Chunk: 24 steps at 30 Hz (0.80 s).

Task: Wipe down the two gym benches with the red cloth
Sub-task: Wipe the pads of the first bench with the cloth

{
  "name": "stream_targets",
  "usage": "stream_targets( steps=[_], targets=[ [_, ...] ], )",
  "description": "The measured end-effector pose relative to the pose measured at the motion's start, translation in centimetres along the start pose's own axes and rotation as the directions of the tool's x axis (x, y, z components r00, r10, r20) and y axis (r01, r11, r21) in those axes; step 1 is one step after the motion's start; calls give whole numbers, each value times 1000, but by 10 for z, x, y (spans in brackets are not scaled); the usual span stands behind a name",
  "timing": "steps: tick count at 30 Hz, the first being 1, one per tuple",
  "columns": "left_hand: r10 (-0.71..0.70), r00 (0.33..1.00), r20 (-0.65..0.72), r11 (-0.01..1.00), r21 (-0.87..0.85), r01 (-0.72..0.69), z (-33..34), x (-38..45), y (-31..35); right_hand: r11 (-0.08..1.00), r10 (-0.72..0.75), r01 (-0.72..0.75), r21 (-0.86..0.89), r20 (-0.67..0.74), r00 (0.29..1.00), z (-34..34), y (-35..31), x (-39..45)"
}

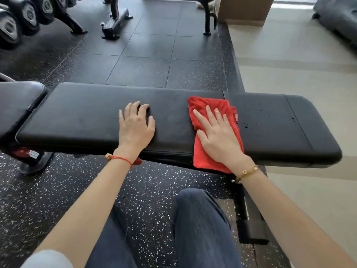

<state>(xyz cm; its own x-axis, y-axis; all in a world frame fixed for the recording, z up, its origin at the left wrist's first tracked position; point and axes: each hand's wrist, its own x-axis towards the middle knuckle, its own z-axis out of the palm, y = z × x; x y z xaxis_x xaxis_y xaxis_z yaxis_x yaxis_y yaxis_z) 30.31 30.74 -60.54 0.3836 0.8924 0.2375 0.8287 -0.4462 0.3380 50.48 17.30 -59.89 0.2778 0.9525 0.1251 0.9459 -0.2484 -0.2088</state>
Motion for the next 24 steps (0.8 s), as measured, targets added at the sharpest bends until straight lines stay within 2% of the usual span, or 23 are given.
stream_targets(
  steps=[3,10,16,18,20,24],
  targets=[
    [1,999,-44,1000,9,-1,2,-1,0,1000,-12,11,15,46,999,2,4,12],
    [0,999,-51,1000,24,1,1,-3,3,1000,-22,18,23,152,988,-2,2,94],
    [1,996,-90,1000,19,1,0,-3,4,960,-275,270,71,80,958,1,0,26],
    [3,996,-88,1000,28,0,-1,-4,4,952,-304,299,69,78,949,-1,9,15],
    [3,996,-84,999,32,0,0,-5,6,959,-278,272,73,91,956,-2,16,24],
    [-3,994,-110,1000,25,6,-1,-4,7,990,-138,134,42,115,984,-1,16,78]
  ],
)
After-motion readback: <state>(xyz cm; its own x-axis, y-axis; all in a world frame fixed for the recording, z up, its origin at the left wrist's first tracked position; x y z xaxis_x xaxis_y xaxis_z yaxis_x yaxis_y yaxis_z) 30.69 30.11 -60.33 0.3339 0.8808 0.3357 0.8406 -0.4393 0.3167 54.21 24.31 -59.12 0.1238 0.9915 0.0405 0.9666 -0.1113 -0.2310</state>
